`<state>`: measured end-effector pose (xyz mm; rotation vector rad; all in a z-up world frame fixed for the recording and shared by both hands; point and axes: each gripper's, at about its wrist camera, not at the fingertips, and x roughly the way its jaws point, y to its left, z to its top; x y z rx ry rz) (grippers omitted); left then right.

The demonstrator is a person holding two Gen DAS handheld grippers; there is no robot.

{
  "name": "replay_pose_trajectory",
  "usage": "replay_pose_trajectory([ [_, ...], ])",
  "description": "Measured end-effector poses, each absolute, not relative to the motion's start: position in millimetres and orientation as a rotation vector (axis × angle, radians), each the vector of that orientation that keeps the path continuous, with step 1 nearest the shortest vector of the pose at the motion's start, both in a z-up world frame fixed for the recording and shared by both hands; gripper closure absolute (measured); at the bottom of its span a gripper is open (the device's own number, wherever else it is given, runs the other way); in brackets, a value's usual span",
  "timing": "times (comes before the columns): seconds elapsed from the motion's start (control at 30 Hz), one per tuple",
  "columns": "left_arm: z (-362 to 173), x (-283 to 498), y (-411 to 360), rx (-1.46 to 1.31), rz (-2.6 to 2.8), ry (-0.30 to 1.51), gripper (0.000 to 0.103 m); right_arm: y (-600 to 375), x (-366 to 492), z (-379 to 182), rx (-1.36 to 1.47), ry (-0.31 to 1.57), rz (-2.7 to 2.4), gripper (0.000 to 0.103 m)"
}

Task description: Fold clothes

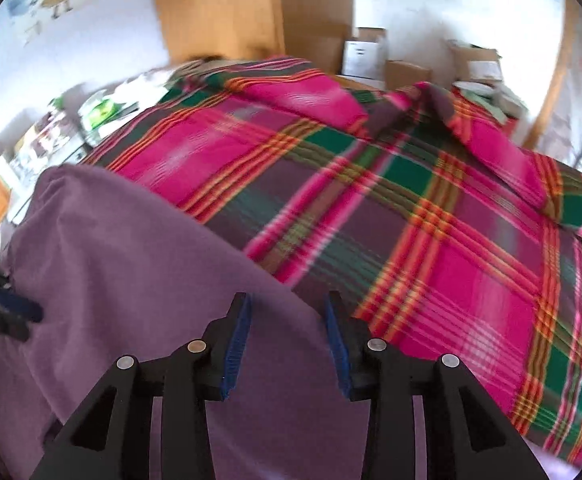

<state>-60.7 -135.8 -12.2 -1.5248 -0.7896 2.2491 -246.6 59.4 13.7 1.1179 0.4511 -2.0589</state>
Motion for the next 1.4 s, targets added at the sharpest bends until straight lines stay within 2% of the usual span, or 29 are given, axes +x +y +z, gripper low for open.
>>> replay_pose_trajectory([
  [0.03,-12.4,-61.7,-134.8,-1.522,2.246,-0.79,0.074,58.6,-245.3,13.6,1.113,0.458,-2.06,0.065],
  [0.13,-11.7,-63.2,-133.3,-1.52,2.246,-0.78,0.074,58.6,-245.3,15.3,1.107,0.448,-2.061,0.097],
  [0.23,-11.1,-63.7,-131.9,-1.521,2.247,-0.764,0.074,59.5,-248.3,20.1,1.074,0.445,-2.133,0.099],
  [0.53,-11.5,-61.1,-138.8,-1.513,2.235,-0.789,0.074,53.2,-266.0,12.9,1.088,0.446,-2.22,0.098],
  [0.6,-10.4,-60.4,-144.5,-1.513,2.26,-0.794,0.074,56.6,-267.7,13.4,1.107,0.417,-2.222,0.092],
  [0.67,-7.9,-58.9,-153.5,-1.517,2.311,-0.792,0.074,57.9,-268.0,15.7,1.123,0.403,-2.241,0.077],
  [0.7,-6.2,-58.0,-159.8,-1.516,2.344,-0.803,0.074,59.8,-267.2,18.2,1.126,0.39,-2.25,0.076],
  [0.9,-2.8,-58.2,-208.5,-1.505,2.48,-0.9,0.075,85.9,-250.3,41.5,1.138,0.214,-2.281,0.075],
  [1.0,1.0,-66.3,-224.9,-1.511,2.547,-0.885,0.075,98.1,-225.9,59.4,1.105,0.145,-2.274,0.075],
  [1.2,-5.4,-84.6,-245.8,-1.498,2.524,-1.01,0.076,115.4,-173.8,79.8,1.096,0.038,-2.24,0.075],
  [1.4,10.6,-94.6,-264.2,-1.476,2.734,-0.888,0.076,114.3,-114.3,80.4,1.115,-0.023,-2.148,0.074],
])
